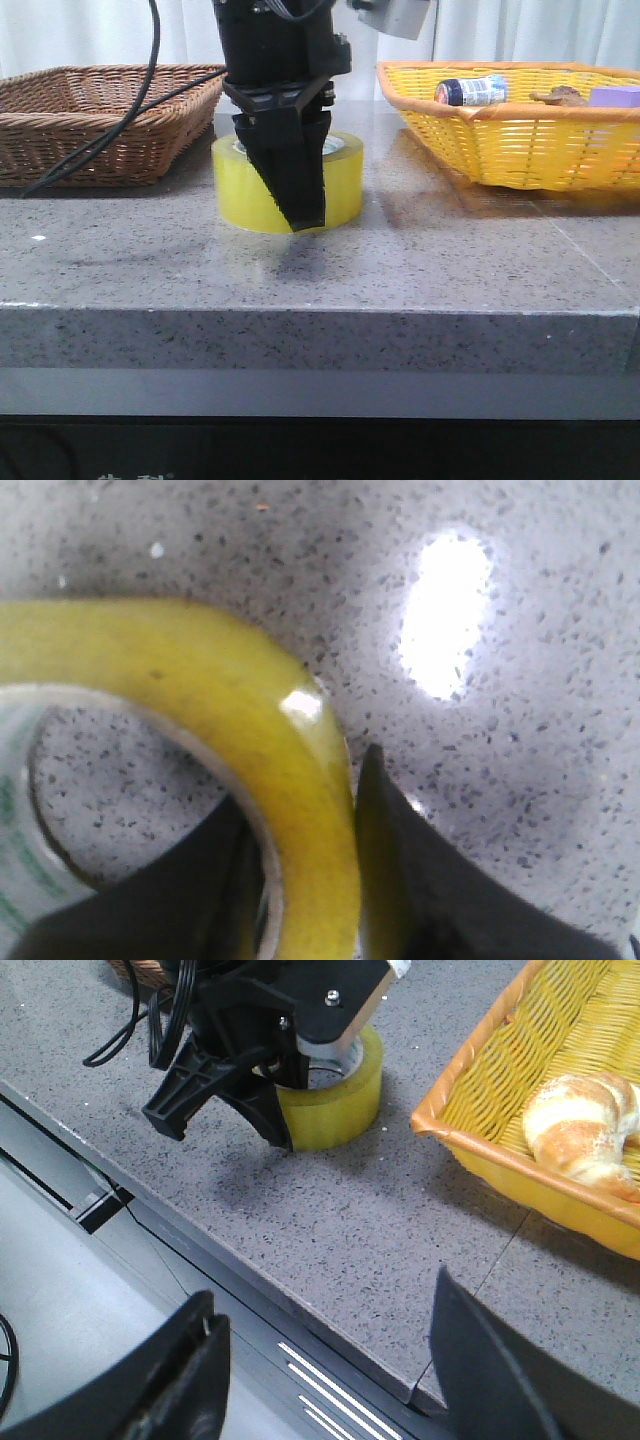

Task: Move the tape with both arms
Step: 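Lower the left gripper and grasp the tape roll rim, then lift the tape roll and place it into the brown basket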

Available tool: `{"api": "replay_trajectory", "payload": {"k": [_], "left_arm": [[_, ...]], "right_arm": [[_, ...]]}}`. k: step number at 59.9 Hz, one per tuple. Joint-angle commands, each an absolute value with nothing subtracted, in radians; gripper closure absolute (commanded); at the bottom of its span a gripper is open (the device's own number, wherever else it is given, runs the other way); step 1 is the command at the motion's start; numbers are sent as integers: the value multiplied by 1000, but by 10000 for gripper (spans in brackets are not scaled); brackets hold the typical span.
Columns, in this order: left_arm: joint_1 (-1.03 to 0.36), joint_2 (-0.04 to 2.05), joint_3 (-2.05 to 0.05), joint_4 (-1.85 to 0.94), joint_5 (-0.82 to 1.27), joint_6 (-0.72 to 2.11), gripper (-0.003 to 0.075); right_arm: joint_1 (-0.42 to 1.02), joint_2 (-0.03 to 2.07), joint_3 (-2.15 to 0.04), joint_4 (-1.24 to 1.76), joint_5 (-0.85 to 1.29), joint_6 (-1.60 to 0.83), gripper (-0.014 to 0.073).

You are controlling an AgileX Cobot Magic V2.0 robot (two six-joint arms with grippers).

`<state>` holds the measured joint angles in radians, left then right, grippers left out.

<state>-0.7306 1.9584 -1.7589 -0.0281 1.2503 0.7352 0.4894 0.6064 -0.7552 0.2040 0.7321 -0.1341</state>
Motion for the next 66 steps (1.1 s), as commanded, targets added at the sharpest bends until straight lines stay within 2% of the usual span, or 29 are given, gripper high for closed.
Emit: {"api": "replay_trajectory", "payload": {"k": [1,16,38,66], "left_arm": [[-735,1909,-1788,-26,1283,702,636],[-735,1890,-1871,44,1283,579,643],[-708,1758,-2031,73,1283,431,643],[-367,1748,-2024,87,1281,77,643]], "right_arm": [[486,609,-781,204,671,-137,127],[486,609,-781,204,671,-137,127],[486,609,-781,204,671,-137,127],[486,609,-781,204,671,-137,127]]}}
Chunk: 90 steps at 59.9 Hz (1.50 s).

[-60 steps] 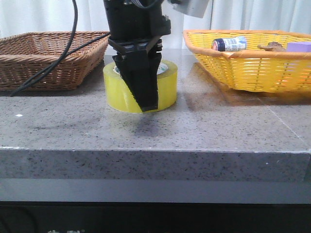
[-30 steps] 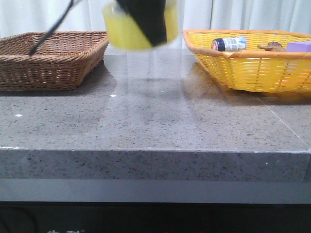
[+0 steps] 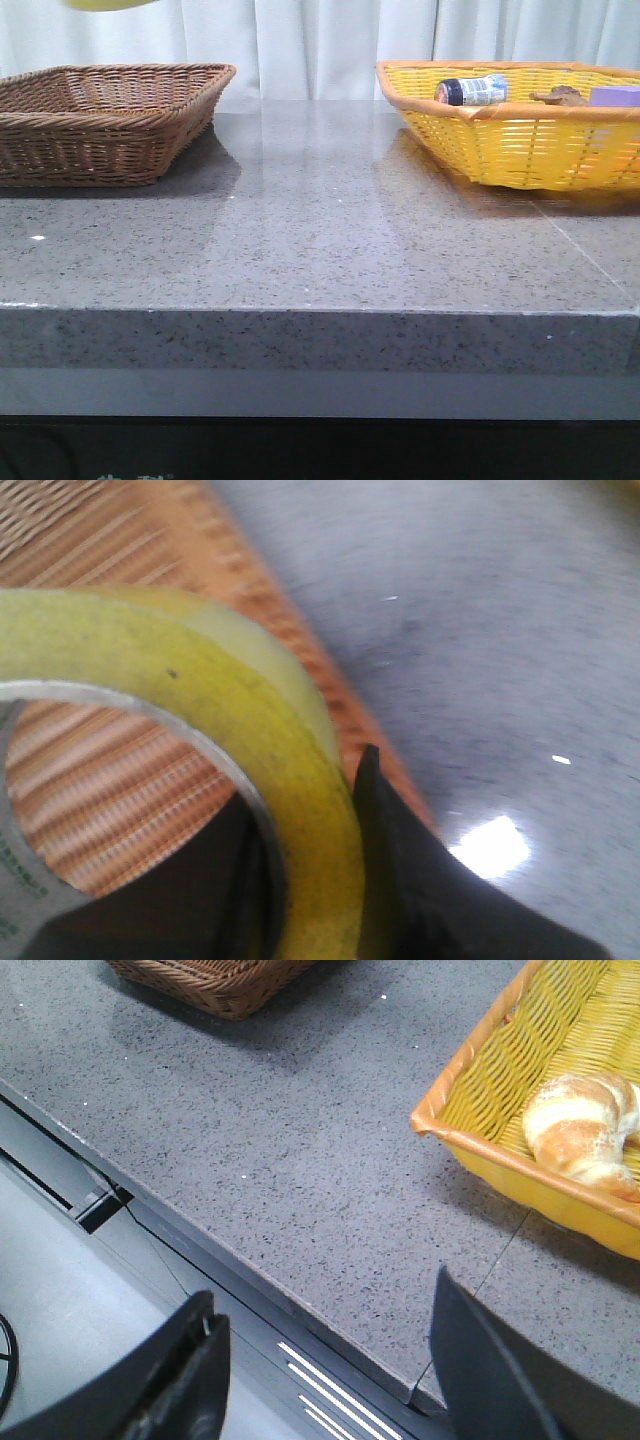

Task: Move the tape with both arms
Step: 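Lift the tape roll and place it into the brown basket, then open the left gripper and raise it away from the basket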

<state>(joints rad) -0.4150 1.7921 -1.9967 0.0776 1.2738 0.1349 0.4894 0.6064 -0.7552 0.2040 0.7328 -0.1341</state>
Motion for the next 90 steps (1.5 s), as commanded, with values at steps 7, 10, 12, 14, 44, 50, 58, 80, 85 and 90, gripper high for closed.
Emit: {"api": "replay_trajectory", "payload": {"k": [7,10,12,14,44,50,58,80,85,90], "left_arm": [[-317,1779,-2024,82,1281,41,643],[-309,1794,-2024,80,1281,41,643],[-304,1806,-2024,80,1279,41,643],[-304,1818,-2024,80,1277,41,643],[-304,1963,-2023,86,1166,41,453],[-304,1963,-2025,82,1164,41,328],[-304,1958,-2047,82,1195,41,290],[-306,1759,-2028,-14,1209,41,290],[-306,1688,-1984,-16,1180,41,290],[-306,1607,-1914,-16,1149,41,292]], "right_arm": [[486,609,-781,204,671,-137,127],[486,609,-781,204,671,-137,127],[486,609,-781,204,671,-137,127],[486,609,-781,204,671,-137,127],[486,609,-781,204,671,-137,127],[486,609,-781,204,671,-137,127],[486,609,-781,204,671,-137,127],[486,609,-781,204,671,-137,127],[486,609,-781,204,671,-137,127],[486,609,-781,204,671,-137,127]]}}
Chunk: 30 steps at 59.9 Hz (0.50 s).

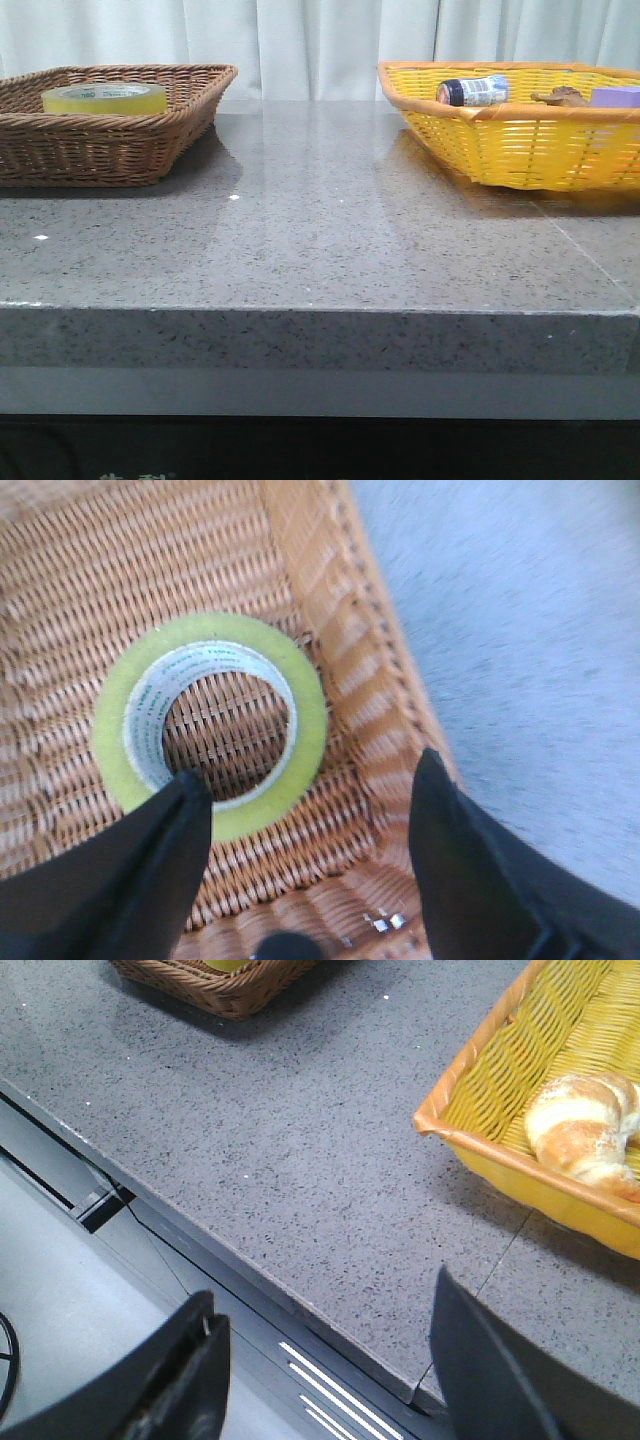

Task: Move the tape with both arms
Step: 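Open the left gripper and raise it away from the basket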

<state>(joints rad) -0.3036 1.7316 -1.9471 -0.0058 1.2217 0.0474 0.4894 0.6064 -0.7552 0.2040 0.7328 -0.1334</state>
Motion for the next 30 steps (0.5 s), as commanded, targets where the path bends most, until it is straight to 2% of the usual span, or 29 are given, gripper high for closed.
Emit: {"api": "replay_trajectory", "payload": {"k": [1,30], "left_arm": [[-306,1593,-1901,-16,1143,41,292],[-306,1126,-1361,-16,953,44,300]], "right_arm": [[486,609,-781,204,671,-137,127],[486,609,-781,204,671,-137,127]]}}
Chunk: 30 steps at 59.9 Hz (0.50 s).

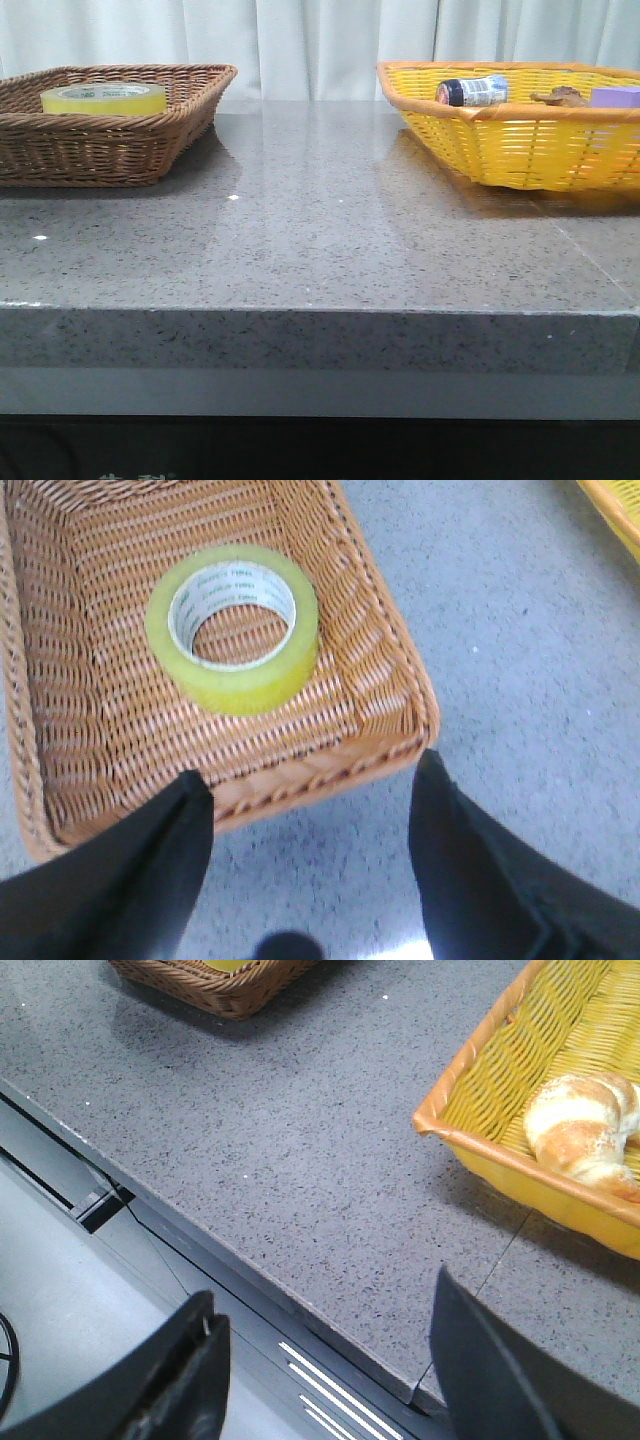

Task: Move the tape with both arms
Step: 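Open the left gripper and raise it away from the basket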

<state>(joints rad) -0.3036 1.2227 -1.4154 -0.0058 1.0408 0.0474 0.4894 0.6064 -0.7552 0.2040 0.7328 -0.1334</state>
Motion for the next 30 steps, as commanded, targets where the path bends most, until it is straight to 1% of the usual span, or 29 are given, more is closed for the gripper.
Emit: {"api": "replay_trajectory", "payload": {"k": [1,14,30], "left_arm": [[-306,1112,-1346,-16,949,44,300],[-306,902,-1115,-16,892,44,300],[-306,679,-897,-16,797,44,300]], "right_arm": [[486,609,-781,204,670,-137,127],[486,609,-781,204,665,-137,127],[486,609,-781,204,666,-137,127]]}}
